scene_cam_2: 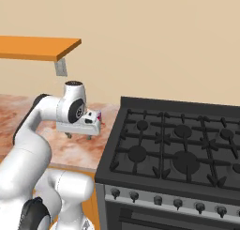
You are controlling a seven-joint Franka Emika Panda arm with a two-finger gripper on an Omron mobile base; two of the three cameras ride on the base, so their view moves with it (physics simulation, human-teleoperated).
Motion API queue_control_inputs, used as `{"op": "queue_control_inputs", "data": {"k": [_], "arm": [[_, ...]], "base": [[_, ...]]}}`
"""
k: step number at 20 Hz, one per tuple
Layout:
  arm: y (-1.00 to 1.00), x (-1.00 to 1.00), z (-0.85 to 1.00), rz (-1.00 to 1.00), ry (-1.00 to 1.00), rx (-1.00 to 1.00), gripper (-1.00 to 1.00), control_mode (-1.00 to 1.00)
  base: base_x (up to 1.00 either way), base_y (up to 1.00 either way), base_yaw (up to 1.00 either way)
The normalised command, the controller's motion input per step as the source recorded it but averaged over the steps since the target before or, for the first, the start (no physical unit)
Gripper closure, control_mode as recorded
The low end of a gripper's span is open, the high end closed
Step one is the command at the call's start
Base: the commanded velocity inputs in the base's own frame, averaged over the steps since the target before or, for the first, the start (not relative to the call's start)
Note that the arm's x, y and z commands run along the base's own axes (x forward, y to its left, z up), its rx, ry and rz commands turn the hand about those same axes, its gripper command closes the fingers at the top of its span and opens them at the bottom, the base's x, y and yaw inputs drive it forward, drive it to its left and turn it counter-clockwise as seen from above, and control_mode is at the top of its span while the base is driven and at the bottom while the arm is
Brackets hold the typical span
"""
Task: Four empty soda cans are scattered around the kitchen. Gather all the cans and cluster them next to the stove for recycling.
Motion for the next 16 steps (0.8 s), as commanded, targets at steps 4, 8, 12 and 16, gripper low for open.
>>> {"op": "queue_control_inputs", "data": {"k": [4, 8, 12, 16], "arm": [[0.0, -0.2, 0.05, 0.0, -0.02, 0.0, -1.0, -1.0], [0.0, -0.48, 0.0, 0.0, 0.0, 0.0, -1.0, -1.0], [0.0, -0.14, 0.0, 0.0, 0.0, 0.0, -1.0, 1.0], [0.0, 0.0, 0.0, 0.0, 0.0, 0.0, -1.0, 1.0]], "base": [[0.0, 0.0, 0.0], [0.0, 0.0, 0.0], [-0.69, 0.07, 0.0], [-1.0, 0.65, 0.24]]}}
